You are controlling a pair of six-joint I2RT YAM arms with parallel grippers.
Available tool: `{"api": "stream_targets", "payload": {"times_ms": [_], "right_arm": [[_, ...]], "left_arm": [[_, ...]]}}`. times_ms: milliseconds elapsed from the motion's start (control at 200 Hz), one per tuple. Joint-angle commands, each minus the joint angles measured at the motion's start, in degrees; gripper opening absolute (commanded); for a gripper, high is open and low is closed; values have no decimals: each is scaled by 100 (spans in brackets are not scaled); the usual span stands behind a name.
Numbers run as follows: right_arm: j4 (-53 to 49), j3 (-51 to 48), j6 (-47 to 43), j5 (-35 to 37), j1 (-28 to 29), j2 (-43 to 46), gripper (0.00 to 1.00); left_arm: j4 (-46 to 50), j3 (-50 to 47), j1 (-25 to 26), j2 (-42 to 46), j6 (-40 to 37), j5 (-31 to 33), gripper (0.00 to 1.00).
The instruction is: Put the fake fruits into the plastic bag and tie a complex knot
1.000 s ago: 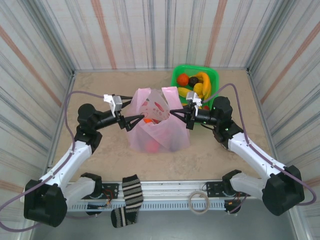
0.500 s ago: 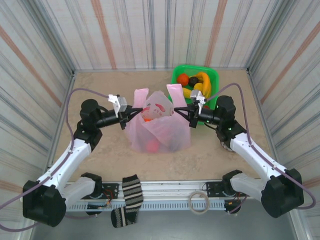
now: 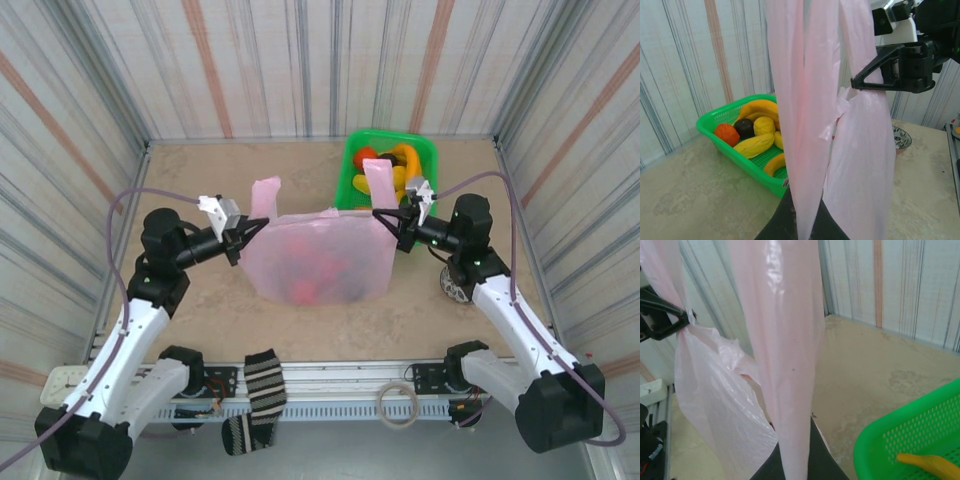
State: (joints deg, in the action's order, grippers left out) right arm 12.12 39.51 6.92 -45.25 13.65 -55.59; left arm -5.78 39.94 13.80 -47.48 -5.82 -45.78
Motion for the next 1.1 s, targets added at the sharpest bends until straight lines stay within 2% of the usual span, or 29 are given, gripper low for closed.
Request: {"api": "stream_targets", "payload": {"times_ms": [0, 145, 270, 476, 621, 746, 962, 1097], "right_arm": [[-149, -135, 125, 219, -111, 183, 0], [-263, -64, 13, 125, -152, 208, 0], [-541, 212, -249, -275, -128, 36, 0], [-1351, 823, -998, -864, -8, -347, 0], [-1722, 1193, -1360, -983, 144, -611, 0], [-1646, 1309, -1386, -766, 182, -745, 0], [-1713, 1548, -1482, -937, 471, -1088, 0], [-1835, 1655, -1633, -958, 692, -1297, 0]], "left_arm": [[-107, -48, -62, 23, 158, 133, 0], [258, 184, -63, 22, -171, -347, 0], [1051, 599, 19, -97, -822, -867, 0], [2610, 1455, 320, -495, -2050, -1180, 0], [3501, 1971, 623, -788, -2767, -1046, 0], [4060, 2305, 921, -1040, -3106, -789, 0], [4052, 2482, 1518, -1437, -3238, -452, 0], [4345, 2885, 1646, -1891, -3513, -352, 0]]}}
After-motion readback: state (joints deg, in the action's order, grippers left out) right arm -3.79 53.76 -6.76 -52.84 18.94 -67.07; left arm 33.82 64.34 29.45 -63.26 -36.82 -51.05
